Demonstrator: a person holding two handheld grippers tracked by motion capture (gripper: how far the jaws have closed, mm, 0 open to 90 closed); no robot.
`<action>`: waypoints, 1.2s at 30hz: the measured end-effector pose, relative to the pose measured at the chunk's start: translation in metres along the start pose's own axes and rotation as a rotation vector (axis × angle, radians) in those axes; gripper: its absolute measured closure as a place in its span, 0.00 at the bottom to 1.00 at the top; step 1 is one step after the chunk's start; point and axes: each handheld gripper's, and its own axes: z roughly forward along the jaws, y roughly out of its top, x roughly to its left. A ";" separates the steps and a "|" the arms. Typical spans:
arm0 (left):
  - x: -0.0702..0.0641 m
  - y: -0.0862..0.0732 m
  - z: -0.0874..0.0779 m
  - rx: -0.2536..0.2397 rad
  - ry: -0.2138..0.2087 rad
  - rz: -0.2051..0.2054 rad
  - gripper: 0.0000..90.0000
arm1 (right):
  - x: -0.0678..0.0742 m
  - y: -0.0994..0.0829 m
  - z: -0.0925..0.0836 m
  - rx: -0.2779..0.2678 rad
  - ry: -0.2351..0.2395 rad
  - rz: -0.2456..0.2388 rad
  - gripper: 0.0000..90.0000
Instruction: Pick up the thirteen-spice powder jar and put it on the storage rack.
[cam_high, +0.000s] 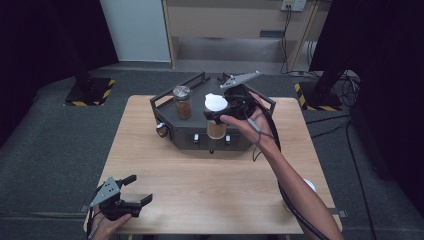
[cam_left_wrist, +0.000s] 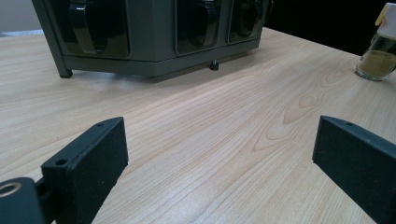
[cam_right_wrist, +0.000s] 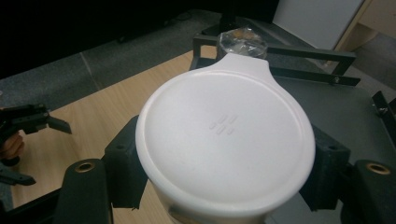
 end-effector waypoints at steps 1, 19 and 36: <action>0.000 0.000 0.000 -0.001 0.000 -0.001 0.02 | -0.001 0.002 0.001 -0.001 -0.005 0.003 0.34; 0.000 0.000 0.000 -0.001 0.001 0.001 0.02 | -0.024 0.025 0.034 0.005 -0.108 0.077 0.34; 0.001 -0.001 0.000 -0.007 0.000 -0.001 0.02 | -0.036 0.018 0.073 0.000 -0.180 0.143 0.34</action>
